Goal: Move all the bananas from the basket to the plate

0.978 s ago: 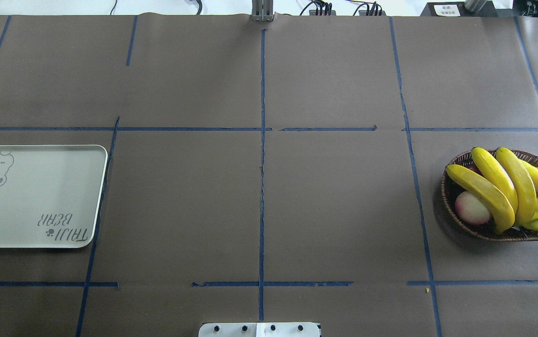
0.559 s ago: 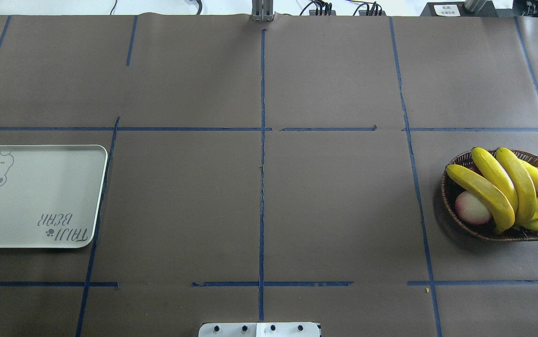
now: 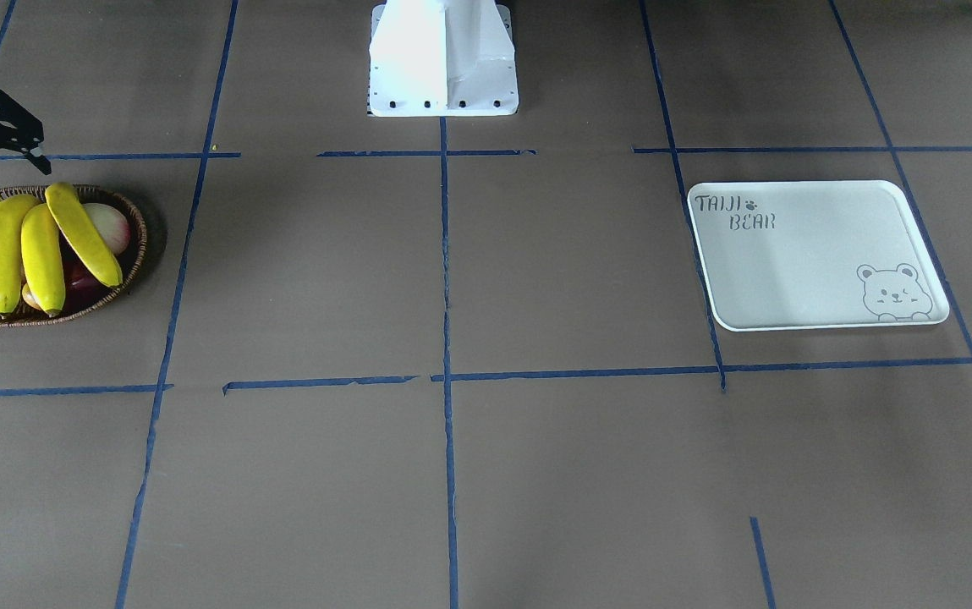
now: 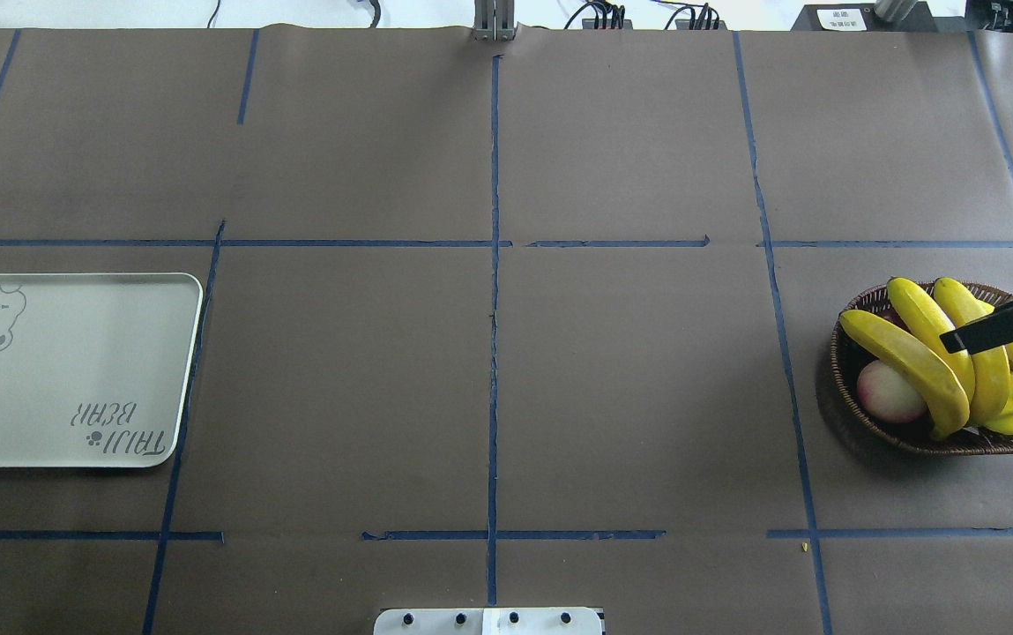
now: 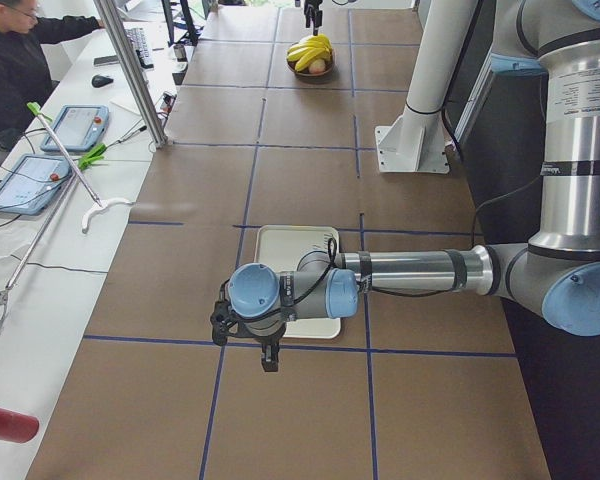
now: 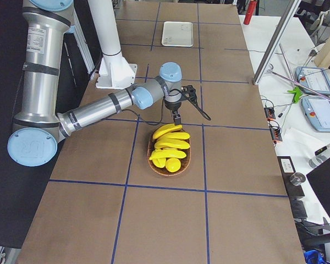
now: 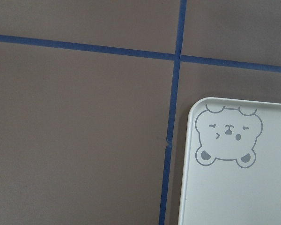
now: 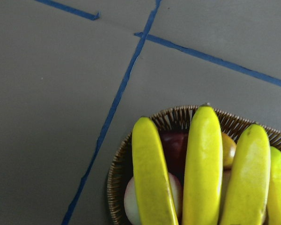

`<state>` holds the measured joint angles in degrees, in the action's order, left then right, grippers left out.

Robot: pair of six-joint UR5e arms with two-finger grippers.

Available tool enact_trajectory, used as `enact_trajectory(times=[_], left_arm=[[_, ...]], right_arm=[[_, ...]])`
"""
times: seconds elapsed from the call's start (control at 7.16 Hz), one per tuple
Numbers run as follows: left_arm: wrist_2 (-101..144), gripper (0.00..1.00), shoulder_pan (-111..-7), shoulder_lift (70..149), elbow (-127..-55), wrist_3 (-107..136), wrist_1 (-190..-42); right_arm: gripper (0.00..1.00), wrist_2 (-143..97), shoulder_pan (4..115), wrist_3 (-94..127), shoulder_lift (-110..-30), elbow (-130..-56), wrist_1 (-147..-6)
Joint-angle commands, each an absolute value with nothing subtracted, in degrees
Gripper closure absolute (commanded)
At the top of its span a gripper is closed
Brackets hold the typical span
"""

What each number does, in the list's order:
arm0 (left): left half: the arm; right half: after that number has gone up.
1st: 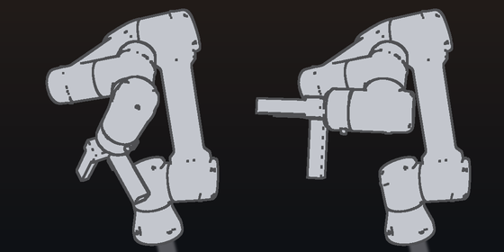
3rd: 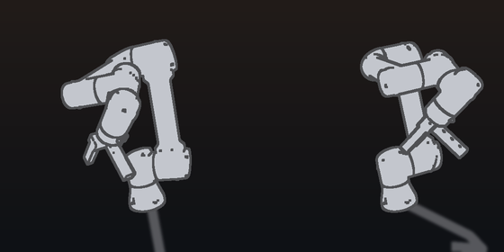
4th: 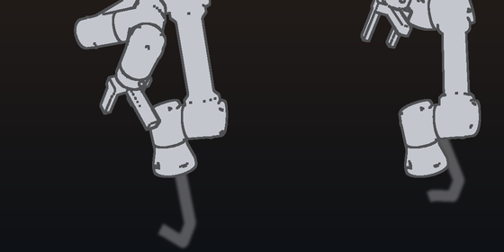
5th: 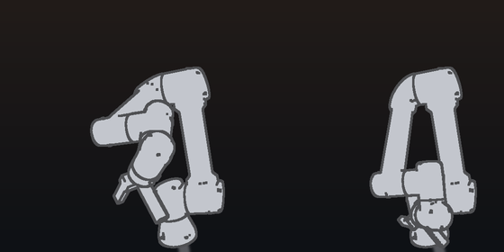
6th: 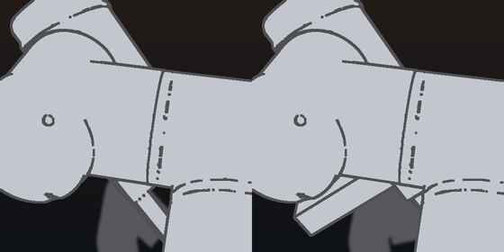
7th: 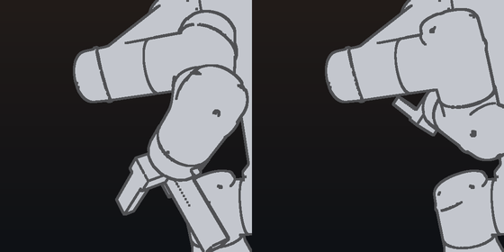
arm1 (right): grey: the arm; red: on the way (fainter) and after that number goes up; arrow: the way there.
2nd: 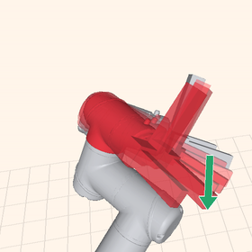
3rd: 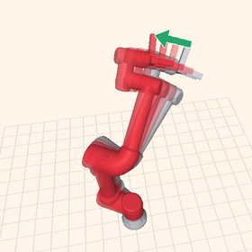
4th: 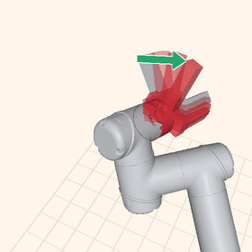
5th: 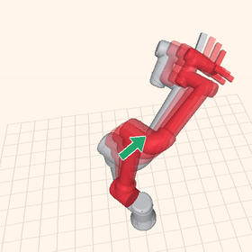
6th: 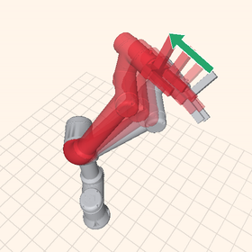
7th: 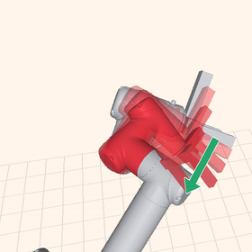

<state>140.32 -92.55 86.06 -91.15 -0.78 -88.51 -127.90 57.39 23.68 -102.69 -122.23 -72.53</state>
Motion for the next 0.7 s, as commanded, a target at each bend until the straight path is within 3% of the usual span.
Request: enact_trajectory(times=[0.0,0.28,0.56], left_arm=[[140.4,0.00,-92.5,86.0,-90.7,-0.8,-88.8],[140.4,0.00,-92.5,86.0,-90.8,-0.8,-89.1],[140.4,0.00,-92.5,86.0,-90.7,-0.6,-89.1]], right_arm=[[0.01,-124.7,50.8,24.2,-105.0,-119.9,-67.1],[0.01,-124.1,50.0,24.0,-104.9,-117.4,-65.7],[0.10,-122.2,48.8,24.0,-105.0,-117.2,-65.8]])
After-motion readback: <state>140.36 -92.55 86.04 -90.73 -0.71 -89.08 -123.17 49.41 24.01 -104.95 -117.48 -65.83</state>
